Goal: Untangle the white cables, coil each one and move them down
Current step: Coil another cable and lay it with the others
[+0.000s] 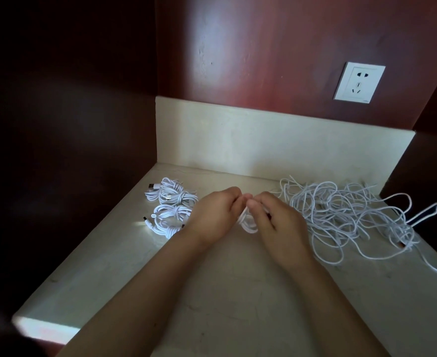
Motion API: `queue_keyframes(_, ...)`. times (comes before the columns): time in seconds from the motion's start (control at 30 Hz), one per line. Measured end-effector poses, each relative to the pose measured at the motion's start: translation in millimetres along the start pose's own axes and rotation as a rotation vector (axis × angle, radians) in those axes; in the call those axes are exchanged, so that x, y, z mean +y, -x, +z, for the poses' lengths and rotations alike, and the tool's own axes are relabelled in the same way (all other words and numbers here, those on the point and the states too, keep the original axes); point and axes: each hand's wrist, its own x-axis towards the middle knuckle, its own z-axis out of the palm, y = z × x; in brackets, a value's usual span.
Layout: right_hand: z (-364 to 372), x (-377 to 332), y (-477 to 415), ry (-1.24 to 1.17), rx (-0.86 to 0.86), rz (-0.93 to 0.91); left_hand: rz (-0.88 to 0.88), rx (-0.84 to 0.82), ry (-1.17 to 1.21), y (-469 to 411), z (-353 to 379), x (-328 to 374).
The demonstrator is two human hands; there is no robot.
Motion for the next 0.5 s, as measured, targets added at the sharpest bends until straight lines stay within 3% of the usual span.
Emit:
queue_keyframes(0.13,3.0,-0.5,-7.2,-0.251,0.022,0.198,0.066,-0.041,0.081,0.2,0.9,0.4)
queue_keyframes(0.23,-0.4,-2.8,-12.1,-0.537,-0.023,0.315,0.065,-0.025,0.366,2.3,2.0,3.6)
queue_keyframes(0.37,-8.9,-6.0,-14.3,-0.873,-0.14,0.548,-0.073,-0.024,0.757,6.9,5.4,17.4)
queue_keyframes(0.5,-6.3,-5.5,-12.4,-0.876,-0.097,0.574,-0.254,0.054,0.876,1.4,4.3,26.8)
